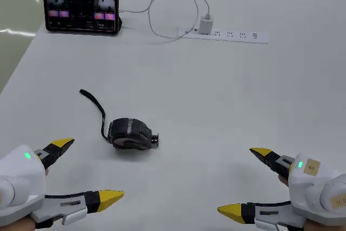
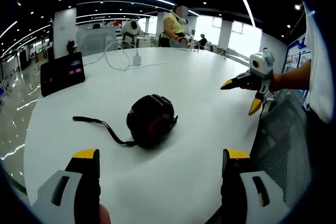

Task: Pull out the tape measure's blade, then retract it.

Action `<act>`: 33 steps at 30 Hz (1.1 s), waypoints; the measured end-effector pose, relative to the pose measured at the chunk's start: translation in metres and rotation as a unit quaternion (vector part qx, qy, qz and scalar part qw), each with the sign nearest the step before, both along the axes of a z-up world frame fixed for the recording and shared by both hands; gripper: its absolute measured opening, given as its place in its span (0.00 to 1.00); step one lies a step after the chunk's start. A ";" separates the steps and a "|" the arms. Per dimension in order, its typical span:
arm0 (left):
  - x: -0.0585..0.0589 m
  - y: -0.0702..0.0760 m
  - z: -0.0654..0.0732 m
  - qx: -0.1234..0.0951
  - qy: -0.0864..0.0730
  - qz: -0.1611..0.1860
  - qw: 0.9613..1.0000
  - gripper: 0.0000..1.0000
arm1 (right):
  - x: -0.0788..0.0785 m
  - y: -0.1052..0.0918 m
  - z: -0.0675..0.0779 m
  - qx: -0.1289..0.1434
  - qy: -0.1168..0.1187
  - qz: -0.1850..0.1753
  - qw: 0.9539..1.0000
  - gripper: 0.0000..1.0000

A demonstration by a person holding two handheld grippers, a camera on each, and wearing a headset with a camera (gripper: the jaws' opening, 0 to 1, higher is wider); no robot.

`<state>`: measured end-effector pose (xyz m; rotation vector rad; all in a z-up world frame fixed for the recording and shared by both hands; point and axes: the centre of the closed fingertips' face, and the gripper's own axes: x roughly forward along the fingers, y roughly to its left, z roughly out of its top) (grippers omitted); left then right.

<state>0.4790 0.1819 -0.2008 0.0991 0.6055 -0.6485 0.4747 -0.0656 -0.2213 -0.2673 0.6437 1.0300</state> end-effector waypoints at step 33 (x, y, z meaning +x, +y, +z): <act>0.023 -0.008 -0.002 0.019 -0.008 -0.034 0.999 0.96 | 0.021 0.021 0.000 -0.005 -0.012 0.043 0.999 0.87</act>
